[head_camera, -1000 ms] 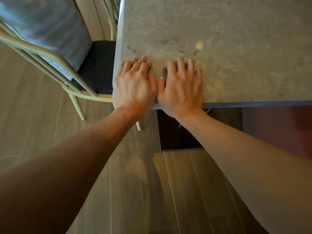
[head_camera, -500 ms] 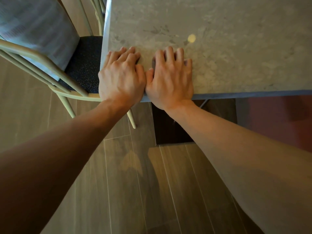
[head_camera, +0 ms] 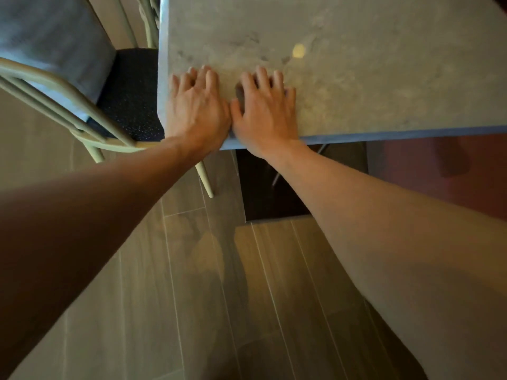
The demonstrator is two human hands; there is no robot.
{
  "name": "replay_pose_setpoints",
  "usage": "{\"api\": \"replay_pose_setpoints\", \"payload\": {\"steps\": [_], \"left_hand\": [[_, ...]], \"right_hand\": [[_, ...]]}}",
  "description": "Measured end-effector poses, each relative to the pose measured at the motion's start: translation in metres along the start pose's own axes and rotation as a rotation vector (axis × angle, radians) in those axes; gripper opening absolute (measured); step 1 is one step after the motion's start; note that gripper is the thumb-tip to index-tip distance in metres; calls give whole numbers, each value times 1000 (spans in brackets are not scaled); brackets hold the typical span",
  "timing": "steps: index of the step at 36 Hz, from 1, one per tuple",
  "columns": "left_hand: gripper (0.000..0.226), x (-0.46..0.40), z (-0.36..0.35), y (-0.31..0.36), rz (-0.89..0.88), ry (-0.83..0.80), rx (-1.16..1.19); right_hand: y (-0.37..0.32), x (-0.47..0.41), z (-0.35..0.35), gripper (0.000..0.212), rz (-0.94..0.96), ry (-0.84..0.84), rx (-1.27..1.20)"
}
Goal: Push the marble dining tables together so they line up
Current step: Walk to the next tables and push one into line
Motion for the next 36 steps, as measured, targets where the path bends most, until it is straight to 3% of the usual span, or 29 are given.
{"api": "replay_pose_setpoints", "payload": {"steps": [3,8,14,19,29,36], "left_hand": [[49,-4,-4,14,49,-89,102],[49,15,-14,105,-95,-119,296],[53,24,-42,262,-305,-272,327],[53,17,-87,358,-359,-345,275],[52,-21,-215,453,-314,-422,108],[55,-60,-279,510,-334,-337,84]], "right_hand": [[15,6,8,40,113,-140,-127],[86,52,47,41,102,-112,-97],[236,96,87,41,12,-227,64],[362,107,108,39,-89,-242,110],[502,95,52,42,-77,-224,42],[550,72,8,46,-116,-162,53]]}}
Point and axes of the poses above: each hand's wrist, its own x-axis away from the middle knuckle, its own z-axis out of the back of the hand, y = z × x, the point moved 10 cm from there along -x, towards the middle knuckle, and after that the axes turned 12 degrees about x, right-handed, at the moved point
